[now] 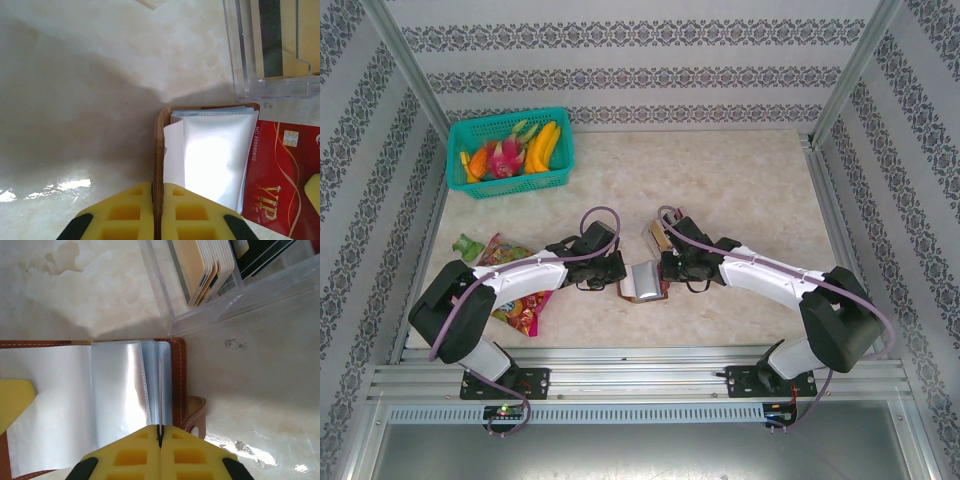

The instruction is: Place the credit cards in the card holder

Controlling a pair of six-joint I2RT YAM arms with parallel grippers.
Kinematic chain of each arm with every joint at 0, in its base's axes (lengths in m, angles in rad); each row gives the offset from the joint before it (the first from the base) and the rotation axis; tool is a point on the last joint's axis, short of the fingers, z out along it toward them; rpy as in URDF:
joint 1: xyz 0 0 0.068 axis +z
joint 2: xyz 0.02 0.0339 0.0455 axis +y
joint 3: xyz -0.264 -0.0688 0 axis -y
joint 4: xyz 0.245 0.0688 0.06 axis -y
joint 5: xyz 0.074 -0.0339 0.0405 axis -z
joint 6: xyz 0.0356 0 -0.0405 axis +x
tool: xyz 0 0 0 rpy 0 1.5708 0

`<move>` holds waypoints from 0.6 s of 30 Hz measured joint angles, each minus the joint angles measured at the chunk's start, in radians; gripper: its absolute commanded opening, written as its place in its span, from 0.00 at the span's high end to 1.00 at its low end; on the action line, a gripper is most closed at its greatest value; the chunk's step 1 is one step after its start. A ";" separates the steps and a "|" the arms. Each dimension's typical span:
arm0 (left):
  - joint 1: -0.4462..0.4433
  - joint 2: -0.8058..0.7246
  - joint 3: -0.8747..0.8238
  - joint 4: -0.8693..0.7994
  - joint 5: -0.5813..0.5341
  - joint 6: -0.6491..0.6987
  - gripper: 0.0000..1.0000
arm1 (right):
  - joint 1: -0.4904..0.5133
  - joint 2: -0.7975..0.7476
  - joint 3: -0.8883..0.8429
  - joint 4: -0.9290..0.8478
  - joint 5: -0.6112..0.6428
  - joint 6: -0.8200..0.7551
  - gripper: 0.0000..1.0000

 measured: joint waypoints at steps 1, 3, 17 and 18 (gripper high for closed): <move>0.000 0.000 0.000 0.000 0.000 0.000 0.91 | 0.000 0.000 0.000 -0.001 0.001 -0.002 0.93; 0.000 0.000 0.000 0.000 0.000 0.000 0.92 | 0.000 0.000 0.000 0.001 0.000 -0.005 0.93; 0.005 0.017 0.000 0.000 0.004 0.001 0.94 | 0.001 0.069 0.008 0.058 -0.015 -0.010 0.93; 0.005 0.018 0.000 0.000 0.003 0.001 0.94 | 0.001 0.068 0.010 0.056 -0.015 -0.011 0.93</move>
